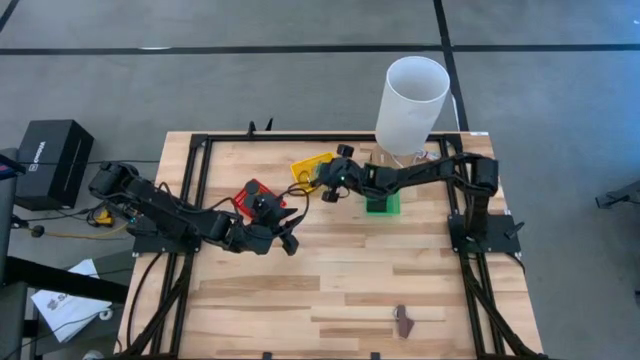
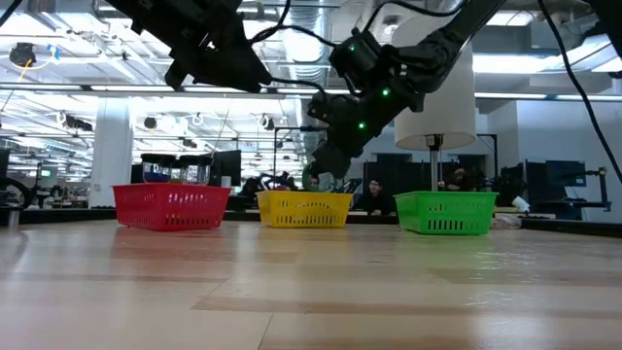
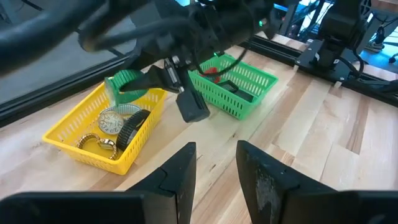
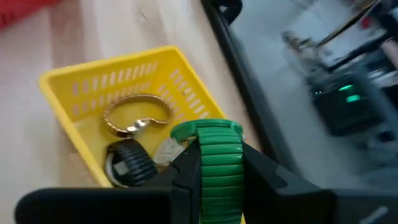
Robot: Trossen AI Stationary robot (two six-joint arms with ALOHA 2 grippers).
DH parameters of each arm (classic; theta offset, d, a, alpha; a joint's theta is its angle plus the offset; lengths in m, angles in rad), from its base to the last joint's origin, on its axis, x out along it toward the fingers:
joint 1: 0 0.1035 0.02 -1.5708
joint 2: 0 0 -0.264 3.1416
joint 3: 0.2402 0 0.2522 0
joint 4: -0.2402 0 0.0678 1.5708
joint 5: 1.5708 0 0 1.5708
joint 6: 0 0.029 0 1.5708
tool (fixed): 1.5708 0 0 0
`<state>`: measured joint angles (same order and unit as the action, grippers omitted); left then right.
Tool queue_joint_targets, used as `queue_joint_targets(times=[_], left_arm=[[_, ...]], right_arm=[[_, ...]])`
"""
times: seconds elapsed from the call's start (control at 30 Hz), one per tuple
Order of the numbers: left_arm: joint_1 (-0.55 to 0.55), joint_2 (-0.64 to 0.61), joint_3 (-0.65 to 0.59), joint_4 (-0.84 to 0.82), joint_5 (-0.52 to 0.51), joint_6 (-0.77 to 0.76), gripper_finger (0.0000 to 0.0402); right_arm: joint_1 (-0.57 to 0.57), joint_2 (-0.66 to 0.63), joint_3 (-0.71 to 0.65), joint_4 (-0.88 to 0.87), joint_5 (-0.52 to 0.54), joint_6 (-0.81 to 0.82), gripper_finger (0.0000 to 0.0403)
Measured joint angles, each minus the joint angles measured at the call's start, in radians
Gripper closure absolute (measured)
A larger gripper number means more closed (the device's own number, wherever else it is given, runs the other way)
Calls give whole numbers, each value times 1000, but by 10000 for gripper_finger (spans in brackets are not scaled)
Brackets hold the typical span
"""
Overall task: Pick & Place Office items
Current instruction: Put the green watch into the yellow basket, then put the brown watch into the yellow basket
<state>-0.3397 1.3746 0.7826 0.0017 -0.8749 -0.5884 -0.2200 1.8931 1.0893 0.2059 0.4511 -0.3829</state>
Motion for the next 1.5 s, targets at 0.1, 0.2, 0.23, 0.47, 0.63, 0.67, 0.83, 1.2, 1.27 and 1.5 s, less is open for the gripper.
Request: queue_joint_targets(times=[0.1,0.2,0.23,0.47,0.63,0.67,0.83,1.2,1.27,1.5], left_arm=[[0,0,0,0,0,0,291],[0,0,0,0,0,0,291],[0,0,0,0,0,0,291],[0,0,0,0,0,0,291],[0,0,-1,0,0,0,291],[0,0,-1,0,0,0,291],[13,0,-1,0,1,0,291],[121,0,-1,-1,1,14,291],[139,0,-1,-1,1,15,291],[211,0,-1,-1,2,138,291]], right_arm=[[-25,0,0,-16,-86,72,330],[-33,0,0,-24,-137,144,325],[-33,0,0,-23,-149,145,322],[-37,0,0,-22,-159,141,269],[-48,0,0,-22,-158,141,212],[-48,0,0,-22,-155,141,202],[-25,0,2,-11,-155,150,170],[91,-175,4,-274,-155,233,203],[110,-223,4,-333,-155,312,214],[188,-341,3,-572,-160,545,246]])
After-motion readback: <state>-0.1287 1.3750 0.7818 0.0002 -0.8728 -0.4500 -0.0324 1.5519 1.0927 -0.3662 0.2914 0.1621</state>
